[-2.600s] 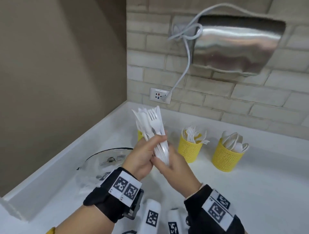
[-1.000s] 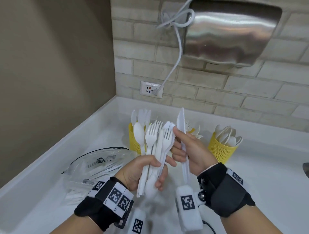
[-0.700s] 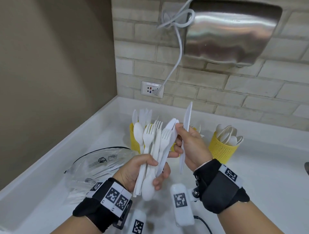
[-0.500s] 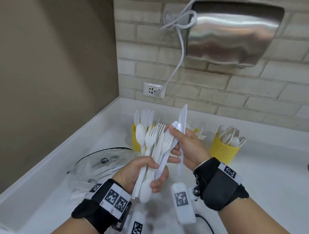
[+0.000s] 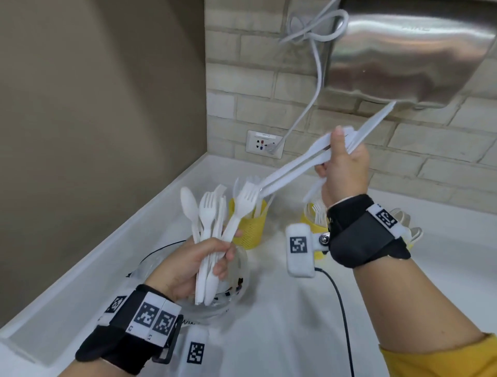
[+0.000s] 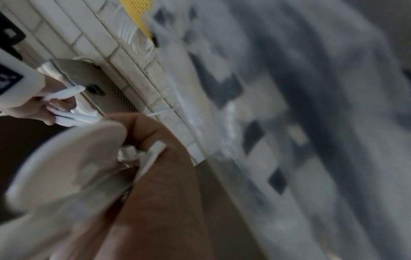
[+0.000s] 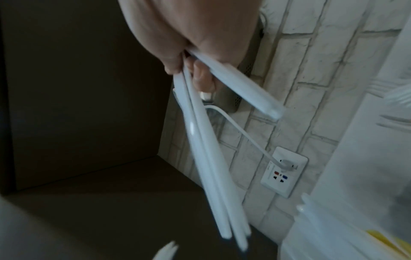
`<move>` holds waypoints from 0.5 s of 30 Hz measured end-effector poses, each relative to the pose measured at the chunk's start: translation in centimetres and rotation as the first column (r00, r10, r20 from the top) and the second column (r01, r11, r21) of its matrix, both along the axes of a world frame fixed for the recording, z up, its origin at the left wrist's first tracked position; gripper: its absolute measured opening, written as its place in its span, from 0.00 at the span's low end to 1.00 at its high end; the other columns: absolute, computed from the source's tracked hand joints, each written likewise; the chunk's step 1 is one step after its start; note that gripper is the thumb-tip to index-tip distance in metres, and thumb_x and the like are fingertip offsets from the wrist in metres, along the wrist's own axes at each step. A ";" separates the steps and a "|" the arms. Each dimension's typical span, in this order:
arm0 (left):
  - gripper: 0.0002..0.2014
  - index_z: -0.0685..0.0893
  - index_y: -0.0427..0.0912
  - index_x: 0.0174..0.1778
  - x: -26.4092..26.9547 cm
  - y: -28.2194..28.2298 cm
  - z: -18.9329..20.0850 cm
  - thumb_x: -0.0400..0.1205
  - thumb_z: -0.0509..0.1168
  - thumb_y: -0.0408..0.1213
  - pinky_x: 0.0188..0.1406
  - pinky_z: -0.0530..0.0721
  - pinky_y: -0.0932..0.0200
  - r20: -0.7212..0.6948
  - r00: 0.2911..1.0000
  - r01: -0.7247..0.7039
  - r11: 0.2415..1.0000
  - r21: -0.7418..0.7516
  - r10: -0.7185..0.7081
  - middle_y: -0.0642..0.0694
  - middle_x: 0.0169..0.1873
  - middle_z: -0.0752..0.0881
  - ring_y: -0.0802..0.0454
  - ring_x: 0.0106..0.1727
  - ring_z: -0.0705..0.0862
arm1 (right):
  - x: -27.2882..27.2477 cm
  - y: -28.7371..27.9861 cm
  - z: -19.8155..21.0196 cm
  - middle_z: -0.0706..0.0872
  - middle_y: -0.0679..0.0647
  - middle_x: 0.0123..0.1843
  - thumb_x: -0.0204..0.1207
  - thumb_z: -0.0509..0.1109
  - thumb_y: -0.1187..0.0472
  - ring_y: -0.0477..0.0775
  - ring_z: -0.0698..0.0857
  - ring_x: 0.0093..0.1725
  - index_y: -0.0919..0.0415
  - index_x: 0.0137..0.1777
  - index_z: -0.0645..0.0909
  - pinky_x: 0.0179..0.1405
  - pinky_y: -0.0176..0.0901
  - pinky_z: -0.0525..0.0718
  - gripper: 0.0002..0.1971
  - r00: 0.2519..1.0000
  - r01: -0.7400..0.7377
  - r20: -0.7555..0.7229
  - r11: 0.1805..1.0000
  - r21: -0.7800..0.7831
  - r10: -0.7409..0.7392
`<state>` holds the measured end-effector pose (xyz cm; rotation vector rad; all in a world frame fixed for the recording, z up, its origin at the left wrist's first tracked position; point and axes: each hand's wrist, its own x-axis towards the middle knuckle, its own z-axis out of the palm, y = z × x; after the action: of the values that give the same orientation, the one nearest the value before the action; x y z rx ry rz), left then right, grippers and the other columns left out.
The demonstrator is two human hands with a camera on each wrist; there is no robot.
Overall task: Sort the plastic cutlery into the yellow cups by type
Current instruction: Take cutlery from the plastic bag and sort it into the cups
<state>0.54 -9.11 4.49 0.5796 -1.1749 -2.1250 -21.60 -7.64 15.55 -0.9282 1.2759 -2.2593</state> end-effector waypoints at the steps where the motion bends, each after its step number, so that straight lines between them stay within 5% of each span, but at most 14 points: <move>1: 0.21 0.82 0.34 0.55 0.4 -0.3 0.1 0.64 0.69 0.31 0.18 0.72 0.63 0.003 0.999 -0.048 0.999 -0.011 0.048 0.44 0.24 0.78 0.55 0.16 0.68 | 0.0 -0.7 0.0 0.75 0.46 0.26 0.82 0.61 0.58 0.40 0.77 0.22 0.56 0.35 0.71 0.21 0.33 0.76 0.13 0.998 0.058 -0.024 0.998 -0.022 -0.059; 5: 0.16 0.82 0.36 0.53 1.3 -0.9 0.3 0.69 0.62 0.30 0.18 0.73 0.61 -0.036 0.984 -0.176 0.984 0.005 0.176 0.44 0.23 0.79 0.55 0.16 0.68 | 1.0 -3.9 -2.4 0.79 0.47 0.33 0.78 0.63 0.53 0.53 0.82 0.39 0.54 0.38 0.77 0.42 0.51 0.82 0.09 0.946 0.186 -0.273 0.983 0.009 -0.176; 10: 0.16 0.83 0.37 0.53 1.5 -1.0 0.6 0.69 0.63 0.32 0.21 0.74 0.62 -0.016 0.975 -0.222 0.974 -0.034 0.222 0.43 0.25 0.81 0.55 0.17 0.69 | 3.5 -7.4 -6.9 0.78 0.59 0.43 0.81 0.63 0.60 0.55 0.77 0.43 0.62 0.44 0.76 0.36 0.36 0.69 0.07 0.806 0.151 -0.592 0.970 0.188 -0.011; 12: 0.15 0.83 0.38 0.53 1.5 -1.0 0.7 0.70 0.64 0.33 0.23 0.75 0.60 0.000 0.972 -0.233 0.971 -0.054 0.233 0.43 0.27 0.84 0.54 0.18 0.71 | 3.9 -8.3 -8.4 0.75 0.60 0.48 0.80 0.65 0.58 0.55 0.76 0.45 0.62 0.48 0.77 0.39 0.34 0.67 0.07 0.768 0.128 -0.623 0.917 0.378 0.150; 15: 0.11 0.83 0.39 0.56 1.7 -0.9 0.9 0.78 0.64 0.31 0.25 0.77 0.59 0.050 0.970 -0.233 0.968 -0.099 0.238 0.43 0.31 0.86 0.52 0.21 0.74 | 3.9 -8.8 -8.5 0.75 0.54 0.52 0.76 0.68 0.52 0.51 0.75 0.46 0.63 0.66 0.73 0.48 0.38 0.71 0.22 0.834 0.073 -0.513 0.879 0.470 0.205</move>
<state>2.25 -9.99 5.41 0.7104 -1.1687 -1.8547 -17.72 -16.45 7.03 -1.4488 1.8882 -1.5268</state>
